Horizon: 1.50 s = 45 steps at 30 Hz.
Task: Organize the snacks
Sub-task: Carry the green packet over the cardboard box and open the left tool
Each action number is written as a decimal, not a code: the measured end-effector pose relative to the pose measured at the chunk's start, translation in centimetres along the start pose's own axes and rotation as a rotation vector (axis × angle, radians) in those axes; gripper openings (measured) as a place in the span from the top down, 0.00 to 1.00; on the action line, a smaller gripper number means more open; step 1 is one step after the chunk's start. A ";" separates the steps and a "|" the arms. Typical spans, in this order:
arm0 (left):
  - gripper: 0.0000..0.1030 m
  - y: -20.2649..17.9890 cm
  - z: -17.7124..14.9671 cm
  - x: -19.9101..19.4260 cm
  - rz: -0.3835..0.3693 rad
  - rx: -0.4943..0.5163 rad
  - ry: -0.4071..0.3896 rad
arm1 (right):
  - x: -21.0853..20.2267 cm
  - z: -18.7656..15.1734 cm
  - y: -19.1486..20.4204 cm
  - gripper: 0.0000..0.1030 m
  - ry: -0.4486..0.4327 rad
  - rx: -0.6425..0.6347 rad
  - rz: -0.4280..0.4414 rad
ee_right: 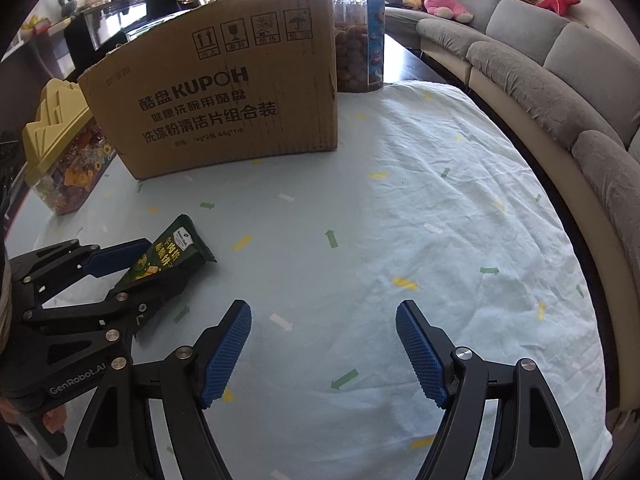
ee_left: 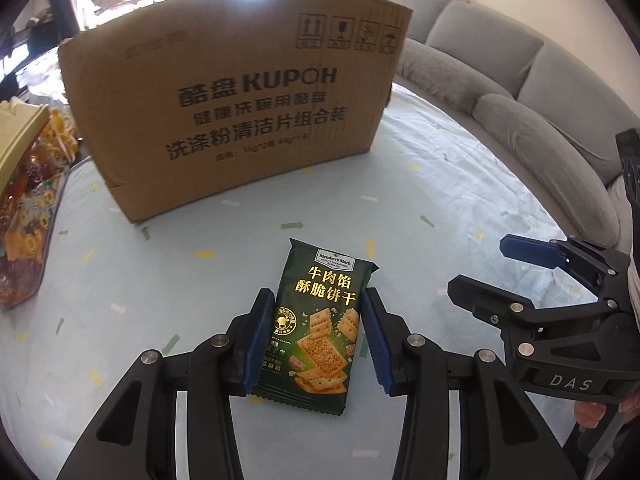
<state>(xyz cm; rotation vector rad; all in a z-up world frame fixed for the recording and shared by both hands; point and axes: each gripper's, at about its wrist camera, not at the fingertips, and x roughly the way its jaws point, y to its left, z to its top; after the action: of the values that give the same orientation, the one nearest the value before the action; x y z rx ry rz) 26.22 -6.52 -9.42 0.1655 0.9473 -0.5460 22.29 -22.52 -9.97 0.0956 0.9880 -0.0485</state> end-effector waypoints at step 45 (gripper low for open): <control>0.57 4.7 15.0 -10.7 0.168 -0.195 -0.318 | -7.3 16.9 2.5 0.27 -0.288 -0.112 0.075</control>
<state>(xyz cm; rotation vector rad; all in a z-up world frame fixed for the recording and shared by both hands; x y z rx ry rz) 34.63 -4.05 7.45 -0.0183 0.6639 -0.3104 32.55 -21.83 5.56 0.0218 0.6971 0.0610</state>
